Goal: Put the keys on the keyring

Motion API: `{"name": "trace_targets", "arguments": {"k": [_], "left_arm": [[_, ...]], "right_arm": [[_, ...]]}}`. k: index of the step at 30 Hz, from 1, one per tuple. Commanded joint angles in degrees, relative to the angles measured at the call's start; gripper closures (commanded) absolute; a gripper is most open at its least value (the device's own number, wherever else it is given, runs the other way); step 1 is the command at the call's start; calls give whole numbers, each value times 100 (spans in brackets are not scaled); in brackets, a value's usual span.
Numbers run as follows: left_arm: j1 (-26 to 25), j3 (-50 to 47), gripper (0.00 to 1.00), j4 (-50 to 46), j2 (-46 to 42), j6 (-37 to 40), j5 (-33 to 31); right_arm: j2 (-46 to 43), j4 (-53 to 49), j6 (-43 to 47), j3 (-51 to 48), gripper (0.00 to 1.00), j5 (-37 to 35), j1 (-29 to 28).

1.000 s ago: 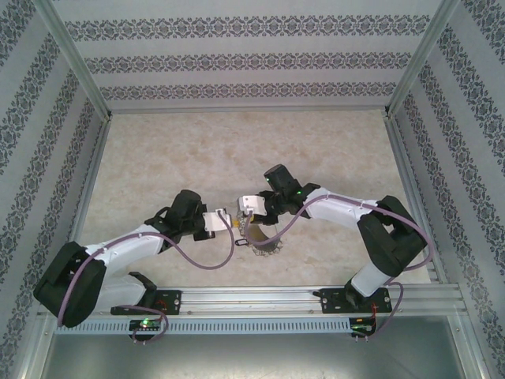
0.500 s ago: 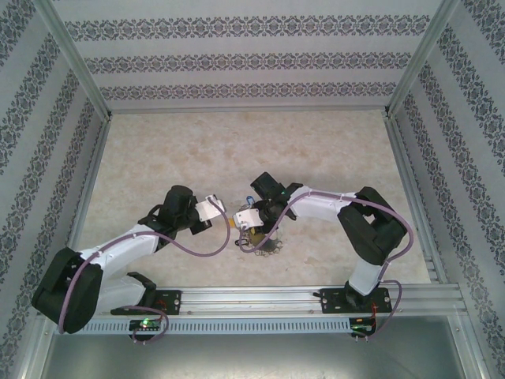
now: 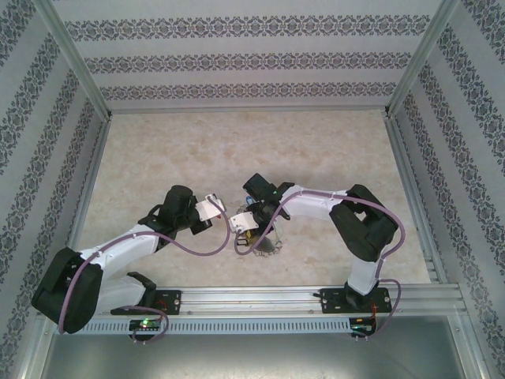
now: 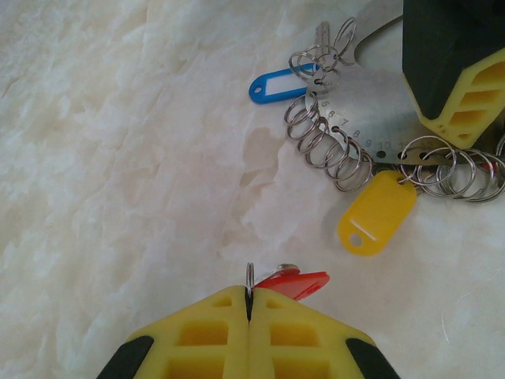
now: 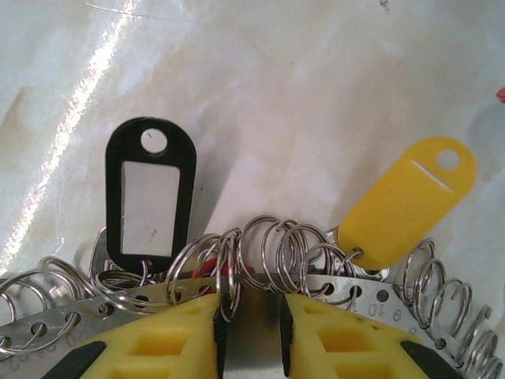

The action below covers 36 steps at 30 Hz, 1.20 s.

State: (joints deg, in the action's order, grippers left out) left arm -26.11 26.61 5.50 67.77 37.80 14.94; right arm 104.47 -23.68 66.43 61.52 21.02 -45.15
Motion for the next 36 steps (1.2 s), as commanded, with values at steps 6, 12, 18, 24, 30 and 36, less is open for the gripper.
{"name": "trace_targets", "arguments": {"k": [6,12,18,24,30,36], "left_arm": [[75,78,100,101,-3,-115,106],[75,105,100,67,-3,-150,136],[79,266,100,-58,-81,-496,289],[87,325,100,-51,-241,-1233,344],[46,217,100,-282,-545,-1028,945],[-72,157,100,1,-354,-528,1499]], "right_arm": [[74,-224,47,72,83,175,-43],[-26,-169,-54,34,93,426,-46],[-306,142,-235,-197,100,727,35],[-792,963,-743,-661,100,1162,285],[-747,1023,-971,-650,100,1173,314],[-998,1097,-1021,-809,100,955,387]]}}
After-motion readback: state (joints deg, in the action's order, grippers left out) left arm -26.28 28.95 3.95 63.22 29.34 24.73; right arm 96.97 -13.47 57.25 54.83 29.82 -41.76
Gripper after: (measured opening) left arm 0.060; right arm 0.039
